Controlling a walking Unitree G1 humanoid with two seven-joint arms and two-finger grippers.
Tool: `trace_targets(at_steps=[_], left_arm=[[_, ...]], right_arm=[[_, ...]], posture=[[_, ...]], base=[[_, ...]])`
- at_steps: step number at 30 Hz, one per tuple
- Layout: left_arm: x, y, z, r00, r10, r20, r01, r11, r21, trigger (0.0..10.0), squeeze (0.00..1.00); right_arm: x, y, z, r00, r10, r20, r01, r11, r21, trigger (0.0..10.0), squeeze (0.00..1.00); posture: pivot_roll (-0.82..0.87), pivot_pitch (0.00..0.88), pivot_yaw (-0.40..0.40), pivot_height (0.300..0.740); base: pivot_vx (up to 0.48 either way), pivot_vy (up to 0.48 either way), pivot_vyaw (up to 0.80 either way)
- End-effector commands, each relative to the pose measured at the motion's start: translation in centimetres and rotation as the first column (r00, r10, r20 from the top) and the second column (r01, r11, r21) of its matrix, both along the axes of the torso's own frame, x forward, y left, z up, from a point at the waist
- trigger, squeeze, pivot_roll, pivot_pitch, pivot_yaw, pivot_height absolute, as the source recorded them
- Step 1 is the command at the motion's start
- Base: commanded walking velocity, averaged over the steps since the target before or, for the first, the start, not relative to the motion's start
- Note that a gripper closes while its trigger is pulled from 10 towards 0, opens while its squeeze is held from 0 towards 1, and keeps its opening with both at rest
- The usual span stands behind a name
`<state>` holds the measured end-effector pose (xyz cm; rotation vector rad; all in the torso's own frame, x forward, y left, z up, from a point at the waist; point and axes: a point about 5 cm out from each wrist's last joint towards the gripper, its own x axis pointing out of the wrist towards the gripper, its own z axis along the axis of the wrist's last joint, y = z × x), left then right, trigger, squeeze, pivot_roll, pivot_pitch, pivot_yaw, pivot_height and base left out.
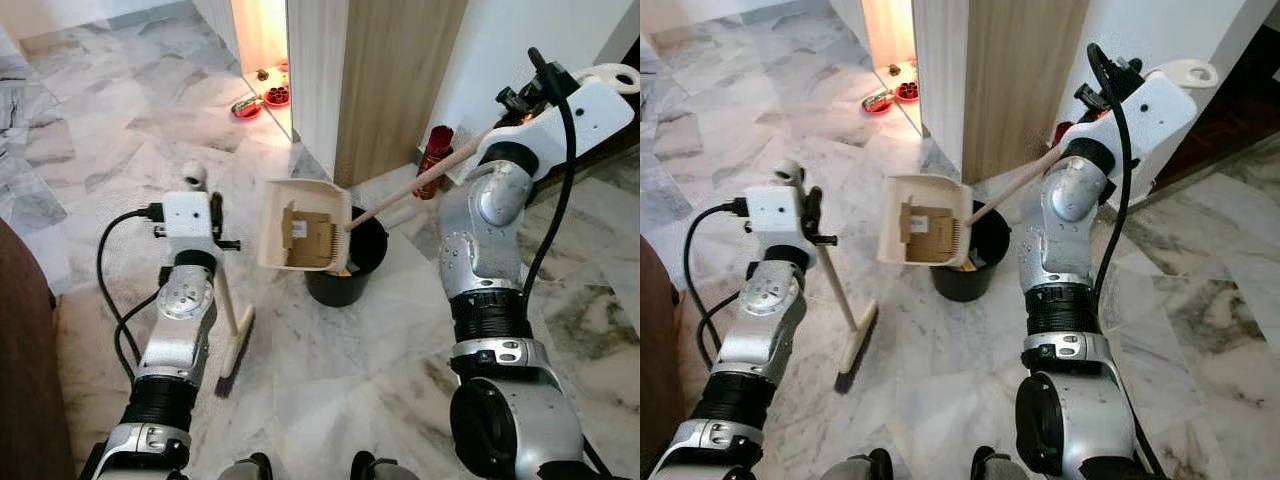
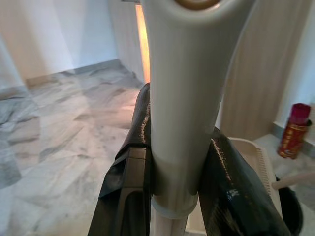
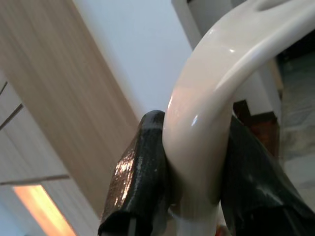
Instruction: Sweep floor
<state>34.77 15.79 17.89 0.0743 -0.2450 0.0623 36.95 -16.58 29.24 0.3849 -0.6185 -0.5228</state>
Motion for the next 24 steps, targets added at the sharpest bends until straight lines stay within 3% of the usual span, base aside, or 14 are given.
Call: trace_targets(at_steps=[1,15,24], left_arm=[[-0.4,-0.4,1.3,0.997,-0.031,0.077,0.030,0.999,0.012,10.0,0.00],[-0.6,-1.2,1.3,0.992,-0.091,0.088,0.087,0.995,0.048,10.0,0.00],[-0.7,-1.5,1.4,0.989,-0.114,0.096,0.108,0.992,0.068,10.0,0.00]], right_arm=[[-0.7,-0.1,1.7,0.995,-0.027,0.097,0.031,0.999,-0.033,10.0,0.00],[-1.2,-1.4,3.3,0.978,-0.112,0.174,0.141,0.976,-0.165,10.0,0.00],[-1.4,-1.6,3.5,0.975,-0.117,0.191,0.151,0.973,-0.176,10.0,0.00]], posture=[[0.06,0.158,-0.004,0.740],[0.06,0.157,0.000,0.740],[0.06,0.154,-0.001,0.740]], base=[[0.000,0.000,0.00],[0.000,0.000,0.00],[0.000,0.000,0.00]])
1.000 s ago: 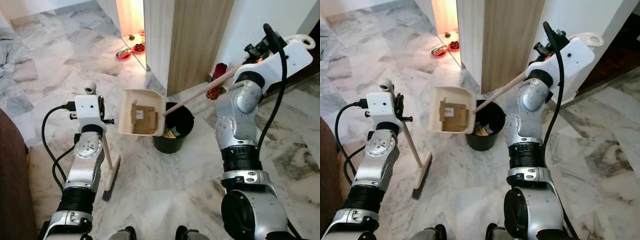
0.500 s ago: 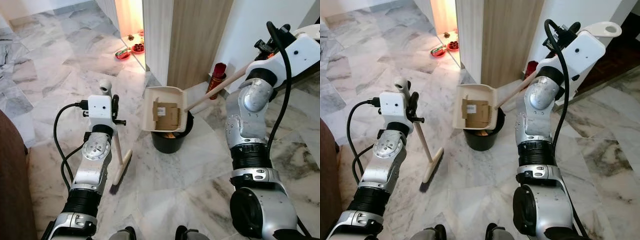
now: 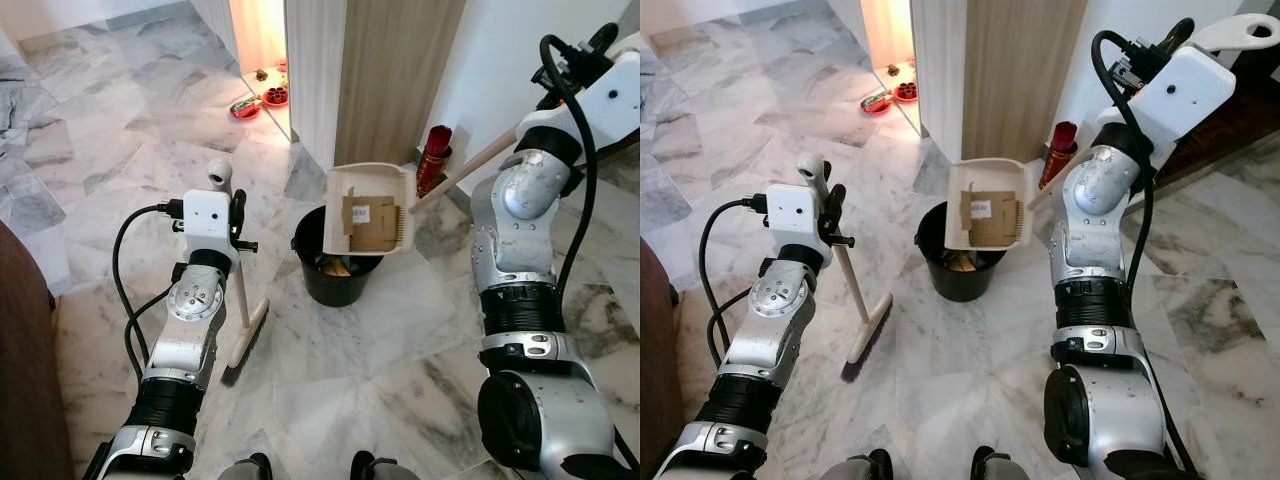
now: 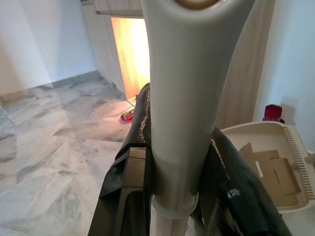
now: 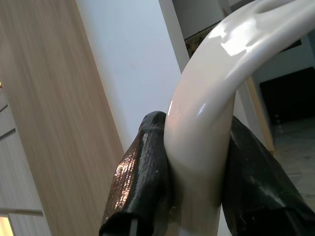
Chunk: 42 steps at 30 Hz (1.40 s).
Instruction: Sweep floor
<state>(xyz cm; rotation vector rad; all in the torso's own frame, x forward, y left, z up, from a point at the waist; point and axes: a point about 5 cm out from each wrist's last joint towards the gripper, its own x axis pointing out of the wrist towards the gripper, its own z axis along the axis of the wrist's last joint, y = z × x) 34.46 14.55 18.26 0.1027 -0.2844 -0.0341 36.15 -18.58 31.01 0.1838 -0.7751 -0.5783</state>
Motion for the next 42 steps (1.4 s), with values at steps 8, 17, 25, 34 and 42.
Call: trace_targets(at_steps=[8,17,25,34,42], left_arm=[[-0.41,-0.28,1.05,0.997,-0.016,0.073,0.013,0.999,0.035,10.0,0.00],[-0.36,-0.18,1.09,0.997,-0.006,0.076,0.003,0.999,0.040,10.0,0.00],[-0.34,-0.13,1.14,0.997,-0.002,0.080,-0.002,0.999,0.043,10.0,0.00],[-0.33,-0.12,1.20,0.996,-0.001,0.084,-0.003,0.999,0.049,10.0,0.00],[-0.30,-0.12,1.25,0.996,-0.002,0.085,-0.002,0.999,0.051,10.0,0.00]], right_arm=[[-0.52,0.62,1.36,0.996,0.028,0.088,-0.027,1.000,-0.004,10.0,0.00],[-0.40,0.76,1.31,0.996,0.042,0.083,-0.042,0.999,0.000,10.0,0.00],[-0.33,0.89,1.21,0.996,0.051,0.078,-0.051,0.999,0.000,10.0,0.00],[-0.22,0.85,1.10,0.996,0.056,0.073,-0.057,0.998,0.012,10.0,0.00],[-0.18,0.82,1.10,0.996,0.058,0.073,-0.059,0.998,0.017,10.0,0.00]], posture=[[0.06,0.153,-0.004,0.740],[0.06,0.149,-0.006,0.740],[0.06,0.150,-0.007,0.740],[0.06,0.150,-0.007,0.740],[0.06,0.154,-0.006,0.740]], base=[[0.032,0.000,0.00],[0.285,0.000,0.00],[0.300,0.000,0.00],[0.317,0.000,0.00],[0.316,0.000,0.00]])
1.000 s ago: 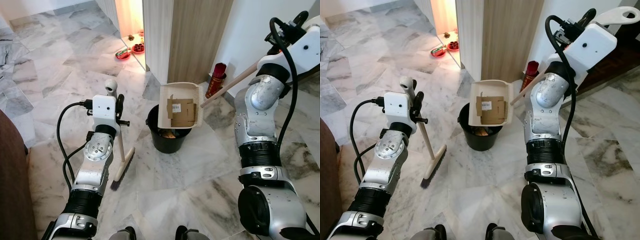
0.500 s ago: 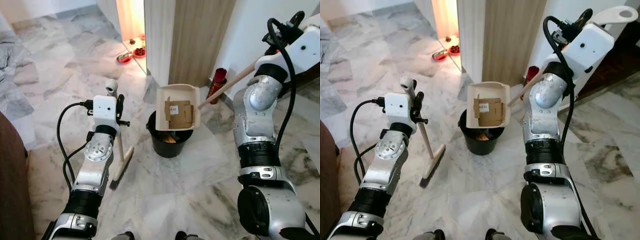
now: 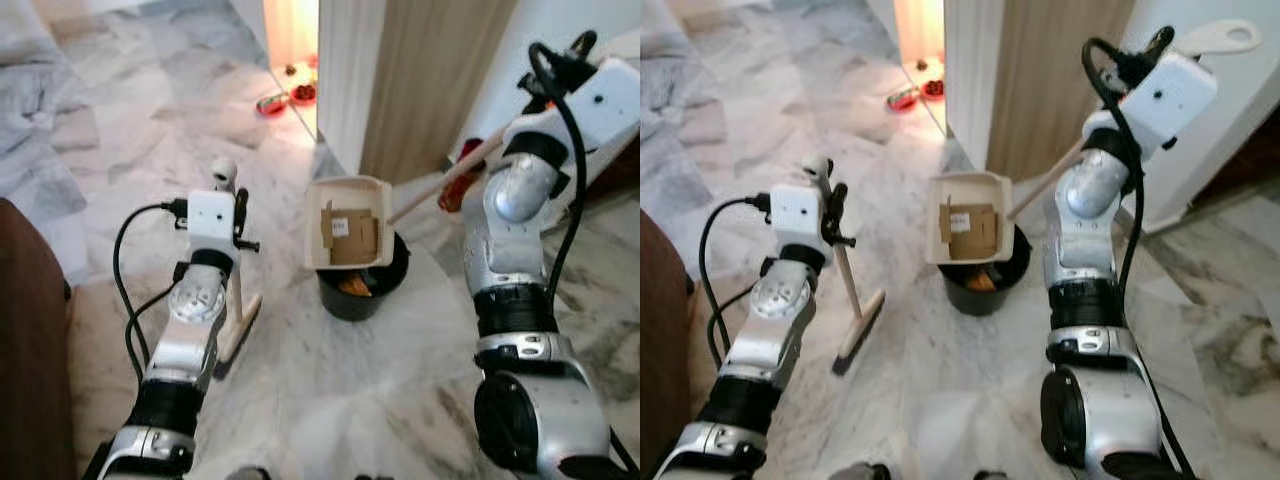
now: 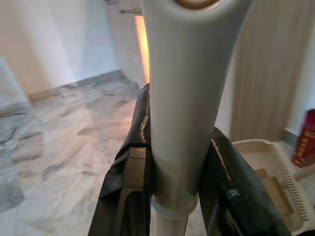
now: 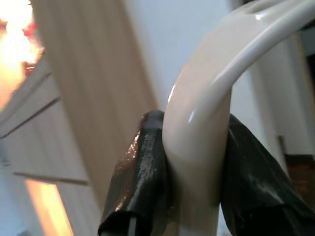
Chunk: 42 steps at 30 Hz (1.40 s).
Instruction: Sweep floor
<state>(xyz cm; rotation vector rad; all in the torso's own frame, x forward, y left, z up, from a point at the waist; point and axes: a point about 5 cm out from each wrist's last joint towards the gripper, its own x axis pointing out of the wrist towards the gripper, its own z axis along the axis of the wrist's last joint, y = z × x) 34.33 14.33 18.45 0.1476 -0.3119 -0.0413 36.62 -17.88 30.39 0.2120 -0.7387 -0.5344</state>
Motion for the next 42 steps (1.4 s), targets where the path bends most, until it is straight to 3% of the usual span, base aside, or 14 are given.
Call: trace_targets(at_steps=[1,12,22,34,37,42], left_arm=[[-0.2,0.1,1.1,0.998,0.001,0.058,-0.001,1.000,0.007,10.0,0.00],[-0.2,0.1,1.1,0.998,0.001,0.061,-0.001,1.000,0.009,10.0,0.00],[-0.3,-0.1,1.1,0.998,-0.019,0.059,0.019,1.000,0.009,10.0,0.00],[-0.3,-0.2,1.1,0.998,-0.028,0.055,0.027,1.000,0.009,10.0,0.00],[-0.3,-0.2,1.1,0.998,-0.034,0.054,0.034,0.999,0.007,10.0,0.00],[-0.4,-0.2,1.0,0.998,-0.037,0.053,0.037,0.999,0.007,10.0,0.00]], right_arm=[[-0.6,0.1,1.7,0.995,0.003,0.097,-0.003,1.000,0.006,10.0,0.00],[-0.6,0.0,1.7,0.995,0.007,0.095,-0.009,1.000,0.019,10.0,0.00],[-0.6,-0.1,1.9,0.995,-0.004,0.097,0.003,1.000,0.017,10.0,0.00],[-1.0,0.4,2.7,0.991,-0.004,0.133,0.013,0.998,-0.069,10.0,0.00],[-1.6,0.9,3.5,0.985,-0.012,0.172,0.041,0.985,-0.167,10.0,0.00],[-1.8,1.3,3.9,0.981,-0.005,0.194,0.050,0.972,-0.229,10.0,0.00]], posture=[[0.06,0.154,-0.006,0.740],[0.06,0.163,-0.006,0.740],[0.06,0.177,-0.004,0.740],[0.06,0.188,-0.003,0.740],[0.05,0.189,0.000,0.740],[0.06,0.188,0.000,0.740]], base=[[0.319,0.000,0.00],[0.315,0.000,0.00],[0.000,0.000,0.00],[0.000,0.000,0.00],[0.000,0.000,0.00],[0.000,0.000,0.00]])
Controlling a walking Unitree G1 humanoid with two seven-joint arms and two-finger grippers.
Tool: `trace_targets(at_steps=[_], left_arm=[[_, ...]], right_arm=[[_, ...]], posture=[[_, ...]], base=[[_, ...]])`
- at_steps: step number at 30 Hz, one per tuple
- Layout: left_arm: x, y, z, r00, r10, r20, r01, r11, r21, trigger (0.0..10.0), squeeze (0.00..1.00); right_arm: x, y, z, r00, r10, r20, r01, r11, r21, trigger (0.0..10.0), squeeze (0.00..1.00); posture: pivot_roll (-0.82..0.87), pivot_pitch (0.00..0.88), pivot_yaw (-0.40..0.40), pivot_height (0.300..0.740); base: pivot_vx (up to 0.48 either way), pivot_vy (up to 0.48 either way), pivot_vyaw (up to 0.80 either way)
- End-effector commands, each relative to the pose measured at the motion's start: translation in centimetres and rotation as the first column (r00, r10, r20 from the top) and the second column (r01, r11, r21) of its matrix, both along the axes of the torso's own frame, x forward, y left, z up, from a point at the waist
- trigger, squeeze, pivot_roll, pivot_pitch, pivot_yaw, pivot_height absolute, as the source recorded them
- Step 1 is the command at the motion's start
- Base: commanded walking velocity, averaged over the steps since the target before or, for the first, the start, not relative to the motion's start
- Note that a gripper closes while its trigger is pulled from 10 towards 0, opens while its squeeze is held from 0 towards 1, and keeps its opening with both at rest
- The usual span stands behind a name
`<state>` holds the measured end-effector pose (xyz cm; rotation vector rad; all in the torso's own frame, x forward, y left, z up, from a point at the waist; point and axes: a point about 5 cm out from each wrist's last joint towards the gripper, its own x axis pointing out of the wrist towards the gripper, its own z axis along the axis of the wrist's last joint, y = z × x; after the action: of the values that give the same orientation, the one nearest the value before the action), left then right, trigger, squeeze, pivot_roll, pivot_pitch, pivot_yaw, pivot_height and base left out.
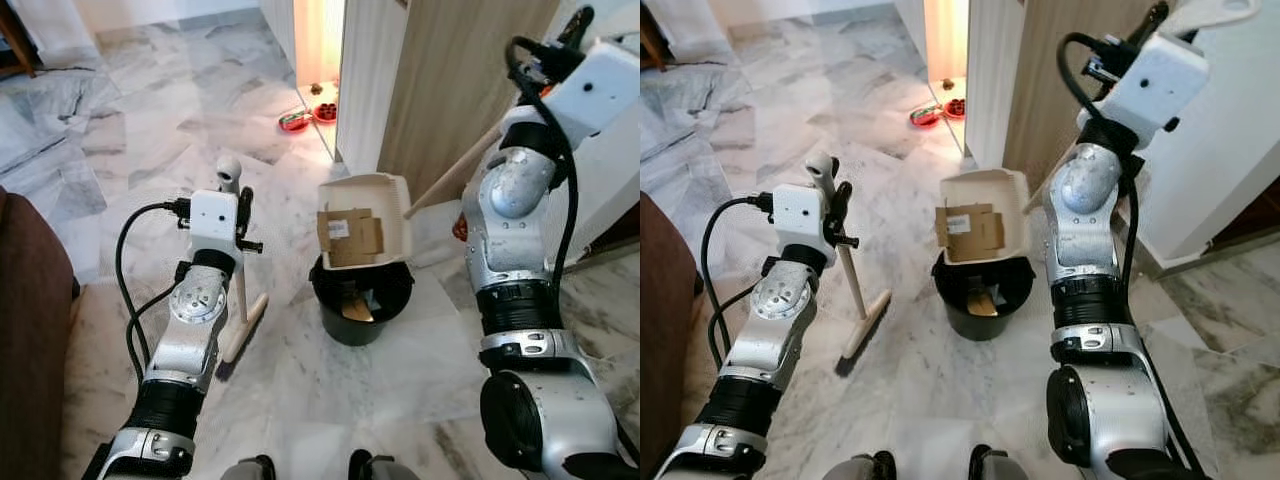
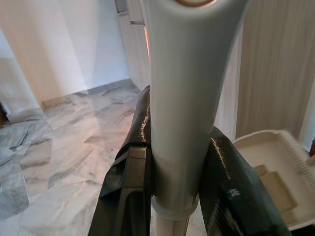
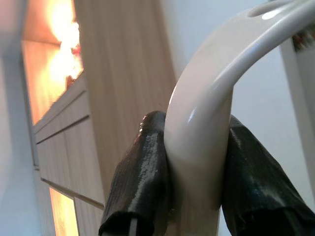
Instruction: Sweep floor
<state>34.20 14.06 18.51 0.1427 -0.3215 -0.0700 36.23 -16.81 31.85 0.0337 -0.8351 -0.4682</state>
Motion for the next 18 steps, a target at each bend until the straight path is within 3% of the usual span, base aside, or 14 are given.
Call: trace_targets(at_steps=[1,18], left_arm=[[-0.24,0.03,0.96,0.999,-0.007,0.046,0.007,1.000,0.006,10.0,0.00],[-0.24,0.03,0.96,0.999,-0.007,0.046,0.007,1.000,0.006,10.0,0.00]], right_arm=[[-1.45,0.24,2.45,0.989,0.004,0.145,0.001,0.999,-0.037,10.0,0.00],[-1.45,0.24,2.45,0.989,0.004,0.145,0.001,0.999,-0.037,10.0,0.00]], posture=[[0.06,0.188,0.000,0.740],[0.06,0.188,0.000,0.740]], base=[[0.000,0.000,0.00],[0.000,0.000,0.00]])
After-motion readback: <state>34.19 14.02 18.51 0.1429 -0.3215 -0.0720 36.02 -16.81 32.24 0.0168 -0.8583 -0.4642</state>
